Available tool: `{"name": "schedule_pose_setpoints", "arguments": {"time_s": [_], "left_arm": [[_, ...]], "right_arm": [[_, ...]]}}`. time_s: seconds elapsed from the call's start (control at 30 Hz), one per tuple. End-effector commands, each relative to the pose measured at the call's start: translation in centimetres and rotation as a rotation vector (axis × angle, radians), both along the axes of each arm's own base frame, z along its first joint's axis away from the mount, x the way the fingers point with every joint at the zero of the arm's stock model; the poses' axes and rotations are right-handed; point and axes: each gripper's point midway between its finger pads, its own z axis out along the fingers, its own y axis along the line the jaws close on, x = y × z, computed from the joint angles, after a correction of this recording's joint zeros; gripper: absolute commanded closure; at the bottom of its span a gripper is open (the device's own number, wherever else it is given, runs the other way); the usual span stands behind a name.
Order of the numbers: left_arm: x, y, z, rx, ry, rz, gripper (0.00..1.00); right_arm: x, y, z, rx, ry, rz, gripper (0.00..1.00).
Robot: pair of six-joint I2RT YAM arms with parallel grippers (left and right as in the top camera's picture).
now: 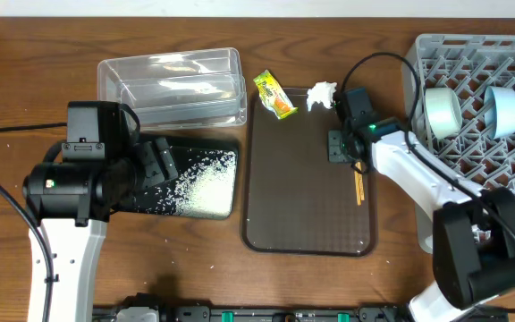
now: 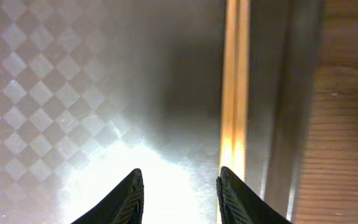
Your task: Sort waste into correct bins and load items into the dishwasher rack
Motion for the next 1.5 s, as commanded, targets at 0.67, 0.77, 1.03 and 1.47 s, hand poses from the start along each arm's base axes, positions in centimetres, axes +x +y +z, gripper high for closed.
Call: {"name": "schedule_pose_setpoints", "arguments": {"time_s": [0.67, 0.77, 1.03, 1.47], "left_arm": [[0.0, 0.3, 0.0, 0.009, -0.001, 0.015, 0.10], [0.0, 0.3, 0.0, 0.009, -0.001, 0.015, 0.10], [0.0, 0.3, 0.0, 0.009, -0.001, 0.015, 0.10], [0.0, 0.3, 0.0, 0.009, -0.001, 0.015, 0.10]], "right_arm": [[-1.4, -1.8, -3.9, -0.020, 0.134, -0.003, 0.76], [-2.3, -2.1, -4.2, -0.025, 0.170, -0.024, 0.96], [-3.0, -1.2, -4.2, 0.038, 0.178, -0.052, 0.99], [-0.5, -6.6, 10.1, 0.098, -0.199, -0.054, 0.99]]}}
